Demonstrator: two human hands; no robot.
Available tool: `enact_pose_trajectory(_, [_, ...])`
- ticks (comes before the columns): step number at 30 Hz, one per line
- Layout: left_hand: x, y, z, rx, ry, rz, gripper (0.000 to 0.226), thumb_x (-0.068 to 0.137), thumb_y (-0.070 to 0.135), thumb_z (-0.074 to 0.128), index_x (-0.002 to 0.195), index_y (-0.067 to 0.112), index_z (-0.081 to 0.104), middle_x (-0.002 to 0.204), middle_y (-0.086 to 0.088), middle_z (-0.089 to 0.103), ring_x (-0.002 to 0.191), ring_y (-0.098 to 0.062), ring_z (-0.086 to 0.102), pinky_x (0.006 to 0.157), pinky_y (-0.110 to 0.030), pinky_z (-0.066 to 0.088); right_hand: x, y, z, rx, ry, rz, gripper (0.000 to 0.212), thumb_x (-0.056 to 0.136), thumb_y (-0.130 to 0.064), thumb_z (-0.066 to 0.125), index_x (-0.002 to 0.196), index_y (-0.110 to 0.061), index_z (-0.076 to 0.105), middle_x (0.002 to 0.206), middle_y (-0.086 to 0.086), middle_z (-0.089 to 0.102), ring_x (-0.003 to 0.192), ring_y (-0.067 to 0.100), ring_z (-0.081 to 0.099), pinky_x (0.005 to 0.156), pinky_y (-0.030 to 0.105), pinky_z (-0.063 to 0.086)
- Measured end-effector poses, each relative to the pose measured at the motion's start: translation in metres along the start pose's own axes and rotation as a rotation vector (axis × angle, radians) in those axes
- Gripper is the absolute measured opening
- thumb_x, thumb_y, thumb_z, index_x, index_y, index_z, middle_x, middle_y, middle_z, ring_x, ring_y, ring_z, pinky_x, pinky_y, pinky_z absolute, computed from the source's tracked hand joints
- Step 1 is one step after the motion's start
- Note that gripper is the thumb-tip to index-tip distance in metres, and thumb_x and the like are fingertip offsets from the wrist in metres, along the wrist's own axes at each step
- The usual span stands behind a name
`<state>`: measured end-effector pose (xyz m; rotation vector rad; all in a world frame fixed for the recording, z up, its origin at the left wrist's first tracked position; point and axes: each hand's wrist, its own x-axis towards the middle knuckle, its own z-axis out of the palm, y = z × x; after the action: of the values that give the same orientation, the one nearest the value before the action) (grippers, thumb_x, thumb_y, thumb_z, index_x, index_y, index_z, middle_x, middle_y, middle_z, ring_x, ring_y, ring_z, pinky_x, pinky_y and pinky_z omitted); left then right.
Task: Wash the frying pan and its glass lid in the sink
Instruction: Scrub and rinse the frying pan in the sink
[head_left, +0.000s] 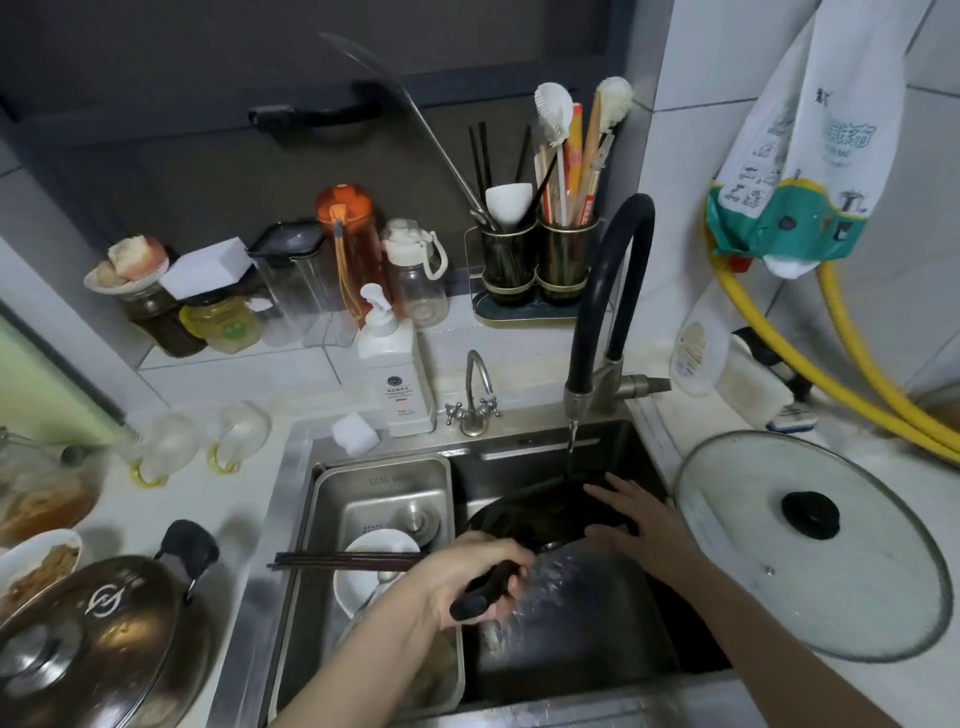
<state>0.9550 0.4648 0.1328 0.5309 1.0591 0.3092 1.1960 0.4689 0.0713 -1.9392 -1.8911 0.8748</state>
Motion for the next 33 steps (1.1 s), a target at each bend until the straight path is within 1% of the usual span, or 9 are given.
enact_pose_trajectory(4, [-0.010,-0.001,-0.003,0.065,-0.035,0.059,0.015,0.087,-0.004,0.053,0.092,0.010,0.052,0.060,-0.007,0.051,0.039,-0.010,0.048,0.034,-0.013,0.034,-0.005,-0.010,-0.009,-0.201,-0.036,-0.159,0.063,0.086,-0.041,0.058,0.139,-0.047,0.024,0.157,-0.011,0.014,0.147,0.017,0.006,0.118,0.049,0.009])
enact_pose_trajectory(8, [-0.015,0.006,-0.010,0.062,-0.041,0.070,0.063,0.087,-0.006,0.053,0.132,0.035,0.036,0.060,-0.009,0.052,0.038,-0.012,0.049,0.033,-0.015,0.035,-0.003,-0.024,-0.018,-0.414,0.092,-0.318,0.058,0.089,-0.026,0.058,0.141,-0.035,0.034,0.152,-0.004,0.030,0.143,0.023,0.025,0.113,0.040,0.031])
enact_pose_trajectory(10, [-0.021,0.015,-0.016,0.032,-0.082,0.047,0.062,0.088,-0.003,0.053,0.135,0.033,0.036,0.064,-0.009,0.052,0.040,-0.011,0.049,0.032,-0.015,0.037,0.009,-0.033,-0.021,-0.557,0.200,-0.456,0.059,0.067,-0.026,0.081,0.123,-0.024,0.061,0.127,0.005,0.063,0.116,0.031,0.059,0.087,0.043,0.055])
enact_pose_trajectory(13, [-0.026,0.028,-0.030,0.041,-0.196,-0.037,0.046,0.084,0.007,0.057,0.126,0.017,0.040,0.074,-0.009,0.054,0.047,-0.008,0.050,0.033,-0.014,0.038,0.028,-0.049,-0.025,-0.710,0.194,-0.463,0.062,0.041,-0.039,0.092,0.099,-0.028,0.072,0.098,-0.003,0.075,0.087,0.022,0.072,0.061,0.038,0.061])
enact_pose_trajectory(19, [-0.034,0.055,-0.037,0.573,-0.163,-0.125,0.037,0.089,0.007,0.049,0.125,0.000,0.041,0.100,-0.020,0.062,0.066,-0.013,0.065,0.061,-0.029,0.060,0.040,-0.069,-0.026,-0.538,0.153,-0.567,0.040,0.095,-0.044,0.036,0.121,-0.027,0.061,0.128,-0.005,0.062,0.121,0.016,0.056,0.104,0.039,0.040])
enact_pose_trajectory(22, [-0.026,0.064,-0.025,1.053,-0.008,-0.267,0.049,0.092,-0.004,0.044,0.139,-0.001,0.031,0.110,-0.027,0.061,0.093,-0.037,0.067,0.096,-0.053,0.048,0.051,-0.066,-0.016,-0.422,0.009,-0.545,0.038,0.091,-0.041,0.048,0.124,-0.025,0.059,0.131,-0.006,0.059,0.128,0.014,0.047,0.107,0.027,0.026])
enact_pose_trajectory(25, [-0.019,0.058,-0.012,1.304,0.079,-0.139,0.044,0.093,0.002,0.048,0.137,-0.001,0.039,0.075,-0.013,0.058,0.048,-0.011,0.064,0.056,-0.027,0.058,0.057,-0.055,-0.015,-0.226,0.036,-0.480,0.034,0.081,-0.044,0.062,0.109,-0.025,0.070,0.117,-0.009,0.068,0.113,0.008,0.057,0.103,0.022,0.030])
enact_pose_trajectory(27, [-0.018,0.049,-0.016,1.315,0.105,-0.040,0.044,0.092,0.009,0.055,0.135,0.009,0.046,0.064,-0.005,0.053,0.029,-0.002,0.050,0.034,-0.016,0.046,0.060,-0.048,-0.012,-0.185,0.040,-0.480,0.042,0.074,-0.056,0.056,0.101,-0.028,0.072,0.110,-0.013,0.070,0.105,0.003,0.060,0.104,0.035,0.036])
enact_pose_trajectory(33, [-0.011,0.013,-0.023,1.002,0.178,0.025,0.054,0.089,0.027,0.063,0.139,0.029,0.042,0.060,-0.005,0.054,0.035,-0.007,0.045,0.034,-0.017,0.041,0.068,-0.043,-0.001,-0.178,0.064,-0.515,0.044,0.075,-0.057,0.056,0.104,-0.028,0.071,0.114,-0.009,0.068,0.115,0.009,0.054,0.106,0.035,0.035])
